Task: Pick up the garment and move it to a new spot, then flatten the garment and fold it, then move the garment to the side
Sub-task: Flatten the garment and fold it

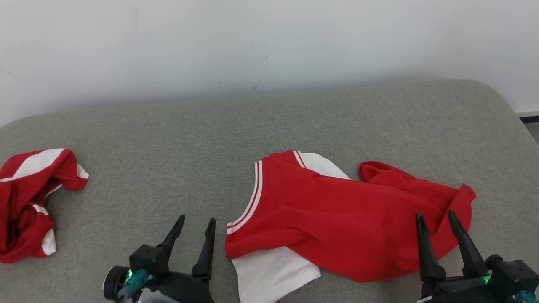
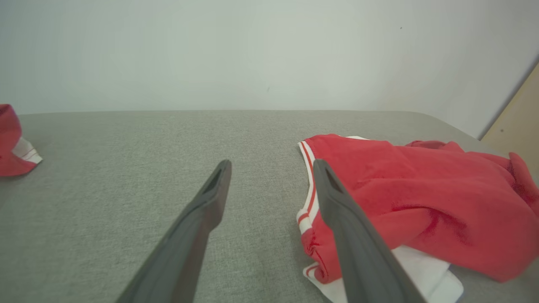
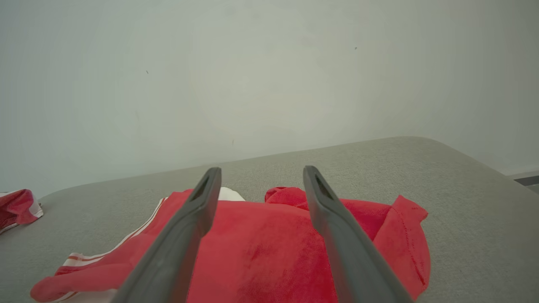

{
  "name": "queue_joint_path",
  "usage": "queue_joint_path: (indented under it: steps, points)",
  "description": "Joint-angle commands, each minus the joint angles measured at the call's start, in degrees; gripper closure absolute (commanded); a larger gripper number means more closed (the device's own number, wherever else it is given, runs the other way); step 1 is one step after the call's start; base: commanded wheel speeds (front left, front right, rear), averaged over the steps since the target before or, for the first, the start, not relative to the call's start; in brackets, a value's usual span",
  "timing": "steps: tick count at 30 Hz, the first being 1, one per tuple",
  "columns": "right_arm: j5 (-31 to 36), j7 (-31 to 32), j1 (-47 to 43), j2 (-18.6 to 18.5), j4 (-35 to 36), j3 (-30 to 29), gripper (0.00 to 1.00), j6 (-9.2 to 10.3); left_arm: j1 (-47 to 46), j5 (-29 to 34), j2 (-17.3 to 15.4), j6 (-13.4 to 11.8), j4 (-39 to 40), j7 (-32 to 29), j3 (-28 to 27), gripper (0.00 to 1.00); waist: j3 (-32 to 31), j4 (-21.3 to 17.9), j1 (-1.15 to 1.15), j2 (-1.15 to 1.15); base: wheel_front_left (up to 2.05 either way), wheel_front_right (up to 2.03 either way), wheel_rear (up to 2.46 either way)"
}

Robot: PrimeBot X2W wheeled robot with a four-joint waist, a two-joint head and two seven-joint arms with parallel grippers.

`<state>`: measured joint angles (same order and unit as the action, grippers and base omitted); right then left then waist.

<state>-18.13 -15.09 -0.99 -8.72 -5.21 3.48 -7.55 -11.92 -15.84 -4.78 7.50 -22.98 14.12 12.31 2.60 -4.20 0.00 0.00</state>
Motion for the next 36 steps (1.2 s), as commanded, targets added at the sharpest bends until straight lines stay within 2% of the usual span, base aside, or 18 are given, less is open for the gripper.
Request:
queue_joint_path:
  steps: [1,13,18,19,20,28,36]
  points:
    - [-0.5,-0.1,0.6,-0.4,-0.4,0.3,0.00,0.13,-2.1,-0.8,-0.8,-0.1,-2.0,-0.7,1.7,0.00,0.4,-1.4,0.00,0.00,0.00,0.00,0.00]
    - [-1.1,-0.1,1.6,-0.4,-1.9,1.0,0.00,0.13,-8.7,-5.7,-3.0,-0.1,-13.9,-7.6,11.3,0.00,1.6,-4.3,0.00,0.00,0.00,0.00,0.00]
    - [-1.1,-0.1,2.0,-0.3,-2.3,0.9,0.00,0.13,-11.0,-8.4,-2.7,-0.1,-17.9,-8.7,15.1,0.00,2.0,-4.5,0.00,0.00,0.00,0.00,0.00]
    - [-1.0,-0.1,2.0,-0.3,-2.3,0.9,0.00,0.13,-11.7,-9.2,-2.6,-0.1,-18.6,-8.5,15.7,0.67,2.0,-4.4,0.00,0.00,0.00,0.00,0.00]
    - [-0.9,-0.1,2.0,-0.3,-2.4,0.9,0.00,0.13,-12.5,-9.9,-2.6,-0.1,-19.2,-8.2,16.4,1.00,2.0,-4.4,0.00,0.00,0.00,0.00,0.00]
    - [-0.6,-0.1,2.3,-0.3,-2.4,0.7,0.00,0.13,-20.2,-14.1,-4.2,-0.1,-22.7,-4.8,19.7,1.00,2.0,-3.1,0.00,0.00,0.00,0.00,0.00]
    - [-0.3,-0.1,3.7,-0.5,-2.0,0.1,0.00,0.13,-30.1,-15.8,-11.9,-0.1,-24.8,-0.6,17.4,1.00,3.6,-3.1,0.00,0.00,0.00,0.00,0.00]
